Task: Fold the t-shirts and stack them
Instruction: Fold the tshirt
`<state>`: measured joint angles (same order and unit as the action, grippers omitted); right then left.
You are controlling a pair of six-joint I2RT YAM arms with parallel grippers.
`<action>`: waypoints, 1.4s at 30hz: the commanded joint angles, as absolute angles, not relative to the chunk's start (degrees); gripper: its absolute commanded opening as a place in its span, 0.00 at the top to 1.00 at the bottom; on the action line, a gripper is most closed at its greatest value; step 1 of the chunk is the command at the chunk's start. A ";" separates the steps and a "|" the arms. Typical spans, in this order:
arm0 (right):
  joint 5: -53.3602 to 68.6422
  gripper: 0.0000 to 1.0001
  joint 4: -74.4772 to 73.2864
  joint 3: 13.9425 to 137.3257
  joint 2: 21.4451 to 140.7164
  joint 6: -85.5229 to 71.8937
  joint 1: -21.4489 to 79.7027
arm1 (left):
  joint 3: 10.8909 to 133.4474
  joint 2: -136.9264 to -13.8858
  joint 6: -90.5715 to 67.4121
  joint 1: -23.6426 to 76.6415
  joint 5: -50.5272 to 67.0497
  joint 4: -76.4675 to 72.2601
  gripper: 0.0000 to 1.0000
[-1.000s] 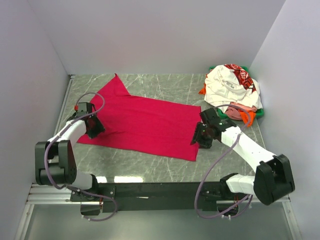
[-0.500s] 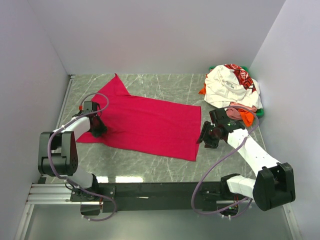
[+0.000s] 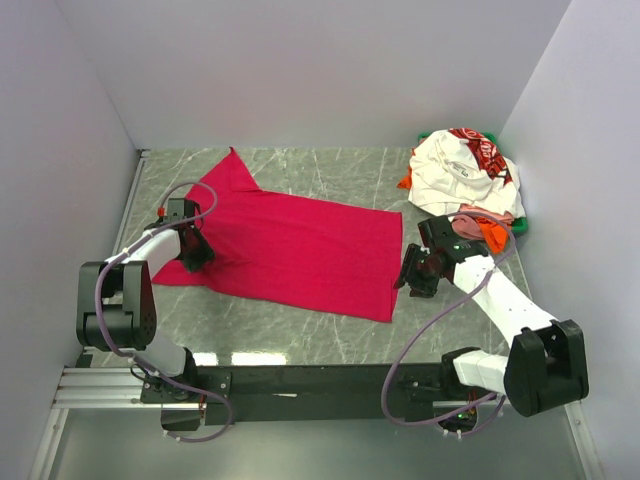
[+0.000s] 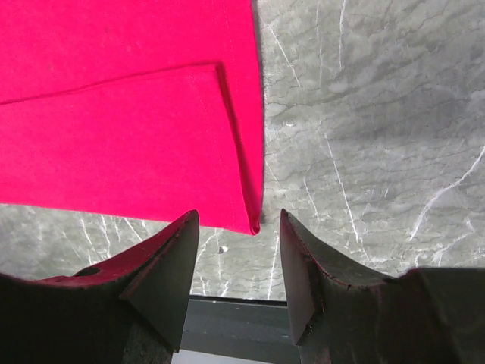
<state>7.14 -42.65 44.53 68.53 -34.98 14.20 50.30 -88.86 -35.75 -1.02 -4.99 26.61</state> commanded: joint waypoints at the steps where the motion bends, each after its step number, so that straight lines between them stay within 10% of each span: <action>1: 7.12 0.46 -42.89 45.70 69.08 -34.01 13.54 | 51.59 -87.01 -36.30 -0.79 -5.54 27.16 0.60; 14: 7.03 0.46 -43.15 46.49 70.58 -32.52 13.18 | 53.17 -88.07 -36.74 -0.79 -4.75 28.39 0.88; 26: 7.47 0.46 -43.50 48.69 72.68 -30.94 12.31 | 55.02 -87.45 -37.18 -0.70 -4.31 30.85 0.76; 33: 7.47 0.46 -43.15 49.83 74.44 -30.32 12.04 | 54.93 -88.85 -36.83 -0.62 -3.43 29.71 0.99; 42: 6.68 0.46 -43.77 50.36 75.06 -29.62 10.90 | 60.90 -95.00 -36.39 1.93 -0.44 26.90 0.99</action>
